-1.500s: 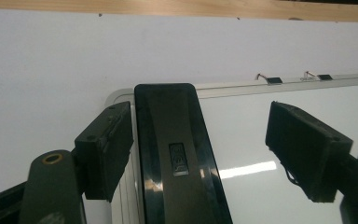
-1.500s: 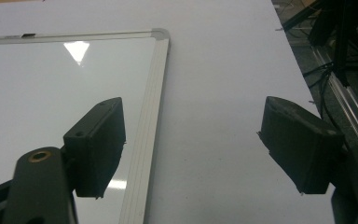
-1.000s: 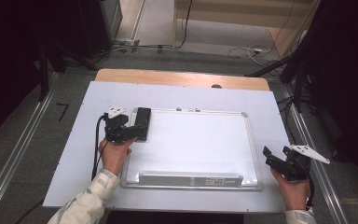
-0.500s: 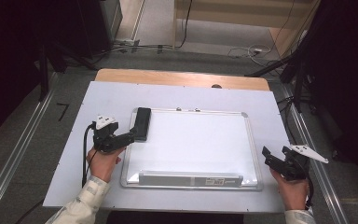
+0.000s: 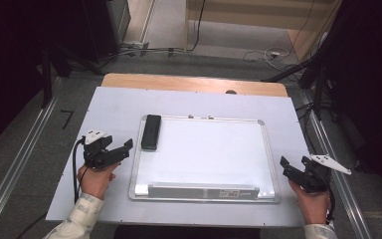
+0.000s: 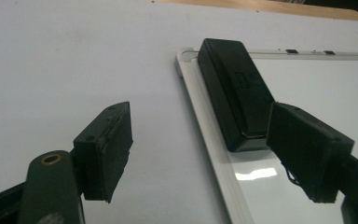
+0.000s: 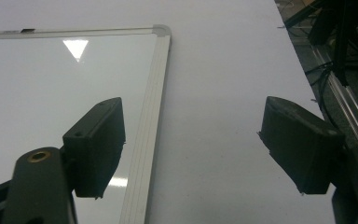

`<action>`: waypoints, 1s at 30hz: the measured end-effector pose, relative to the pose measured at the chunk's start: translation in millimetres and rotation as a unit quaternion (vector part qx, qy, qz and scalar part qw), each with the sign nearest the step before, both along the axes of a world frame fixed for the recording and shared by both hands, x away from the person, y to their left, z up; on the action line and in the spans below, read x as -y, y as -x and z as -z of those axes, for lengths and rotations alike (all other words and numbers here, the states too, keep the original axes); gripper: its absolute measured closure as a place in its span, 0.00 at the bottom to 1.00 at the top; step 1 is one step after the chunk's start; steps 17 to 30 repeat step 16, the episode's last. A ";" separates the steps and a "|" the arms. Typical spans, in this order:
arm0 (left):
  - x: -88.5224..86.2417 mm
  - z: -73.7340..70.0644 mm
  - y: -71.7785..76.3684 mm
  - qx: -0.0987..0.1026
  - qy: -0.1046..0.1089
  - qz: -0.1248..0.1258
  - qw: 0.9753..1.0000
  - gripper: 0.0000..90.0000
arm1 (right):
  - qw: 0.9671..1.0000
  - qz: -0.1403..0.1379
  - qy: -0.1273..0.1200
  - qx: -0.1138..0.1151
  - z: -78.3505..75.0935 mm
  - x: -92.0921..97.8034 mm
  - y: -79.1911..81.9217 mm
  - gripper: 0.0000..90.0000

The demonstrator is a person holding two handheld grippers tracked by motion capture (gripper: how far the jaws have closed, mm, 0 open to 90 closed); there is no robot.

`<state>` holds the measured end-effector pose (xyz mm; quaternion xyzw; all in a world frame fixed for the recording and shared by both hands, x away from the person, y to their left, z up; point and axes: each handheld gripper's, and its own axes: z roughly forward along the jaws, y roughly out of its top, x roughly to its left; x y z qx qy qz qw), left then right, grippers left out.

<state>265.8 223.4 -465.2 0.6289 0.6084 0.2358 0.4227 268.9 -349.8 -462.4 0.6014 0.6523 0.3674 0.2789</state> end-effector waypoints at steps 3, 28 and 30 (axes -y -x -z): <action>-5.0 1.7 5.4 -0.002 -0.003 -0.003 1.000 0.25 | 1.000 0.000 0.000 0.000 -0.1 -0.1 0.2 0.23; -35.9 19.8 19.9 -0.026 -0.021 -0.043 0.999 0.25 | 1.000 0.001 -0.001 0.002 -0.4 1.1 0.8 0.22; -35.9 19.8 19.9 -0.026 -0.021 -0.043 0.999 0.25 | 1.000 0.001 -0.001 0.002 -0.4 1.1 0.8 0.22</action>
